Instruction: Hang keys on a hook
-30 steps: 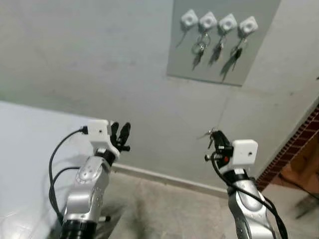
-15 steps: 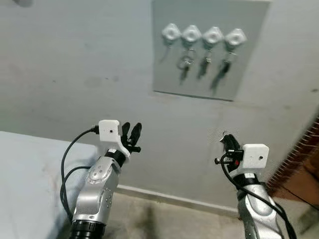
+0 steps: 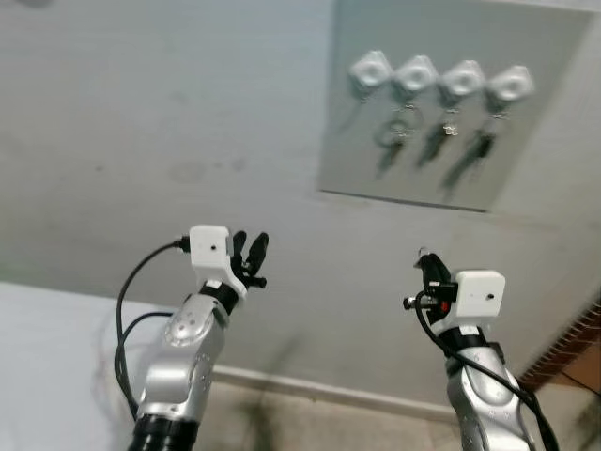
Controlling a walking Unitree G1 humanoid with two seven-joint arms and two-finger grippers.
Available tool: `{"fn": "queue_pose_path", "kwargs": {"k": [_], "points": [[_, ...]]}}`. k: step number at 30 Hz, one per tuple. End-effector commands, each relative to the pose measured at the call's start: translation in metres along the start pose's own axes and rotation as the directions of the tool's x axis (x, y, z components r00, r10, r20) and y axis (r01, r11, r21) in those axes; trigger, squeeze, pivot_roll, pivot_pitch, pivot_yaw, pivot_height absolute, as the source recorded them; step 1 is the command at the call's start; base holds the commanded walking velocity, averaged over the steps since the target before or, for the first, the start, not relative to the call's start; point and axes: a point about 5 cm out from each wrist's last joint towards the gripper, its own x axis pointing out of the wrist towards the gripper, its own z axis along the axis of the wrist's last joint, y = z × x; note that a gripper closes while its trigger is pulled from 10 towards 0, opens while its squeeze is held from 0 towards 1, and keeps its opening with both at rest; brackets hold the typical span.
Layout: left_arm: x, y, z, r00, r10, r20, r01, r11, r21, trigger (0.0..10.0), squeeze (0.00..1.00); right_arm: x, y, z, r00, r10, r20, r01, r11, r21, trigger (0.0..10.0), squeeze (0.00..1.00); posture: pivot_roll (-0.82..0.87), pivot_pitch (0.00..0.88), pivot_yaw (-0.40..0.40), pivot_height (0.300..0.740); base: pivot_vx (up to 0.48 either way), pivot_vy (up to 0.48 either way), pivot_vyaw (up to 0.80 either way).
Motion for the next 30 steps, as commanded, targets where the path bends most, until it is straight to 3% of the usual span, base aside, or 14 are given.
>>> {"fn": "queue_pose_path", "kwargs": {"k": [1,8,13,20,23,27,30], "points": [[0.004,-0.014,0.004,0.999,-0.040,0.013,0.040,0.999,-0.008,10.0,0.00,0.000,-0.009,0.004,1.000,-0.025,0.010,0.025,1.000,-0.018,10.0,0.00,0.06,0.000,-0.033,0.740,0.000,0.000,0.00],[0.008,-0.025,0.011,0.995,-0.099,0.020,0.097,0.992,0.077,10.0,0.00,0.001,-0.009,0.001,1.000,-0.019,-0.008,0.019,1.000,-0.001,10.0,0.00,0.06,0.000,-0.035,0.740,0.000,0.000,0.00],[0.010,-0.026,0.013,0.994,-0.109,0.017,0.108,0.991,0.085,10.0,0.00,0.005,-0.010,0.000,0.998,-0.054,-0.045,0.055,0.998,0.027,10.0,0.00,0.06,0.000,-0.031,0.740,0.000,0.000,0.00],[0.010,-0.026,0.014,0.994,-0.107,0.013,0.105,0.990,0.098,10.0,0.00,0.008,-0.018,-0.005,0.982,-0.159,-0.105,0.156,0.987,-0.032,10.0,0.00,0.06,0.000,-0.027,0.740,0.000,0.000,0.00],[0.013,-0.032,0.022,0.988,-0.146,0.045,0.139,0.981,0.139,10.0,0.00,0.010,-0.011,0.005,0.999,-0.032,-0.028,0.032,0.999,-0.001,10.0,0.00,0.06,0.000,-0.028,0.740,0.000,0.000,0.00],[0.019,-0.034,0.032,0.980,-0.190,0.066,0.178,0.973,0.149,10.0,0.00,0.016,-0.009,0.013,1.000,0.026,-0.001,-0.026,0.999,0.040,10.0,0.00,0.05,0.000,-0.027,0.740,0.000,0.000,0.00],[0.026,-0.037,0.045,0.967,-0.235,0.099,0.217,0.962,0.164,10.0,0.00,0.030,-0.008,0.025,0.996,0.080,0.036,-0.081,0.996,0.041,10.0,0.00,0.05,0.000,-0.026,0.740,0.000,0.000,0.00]]}}
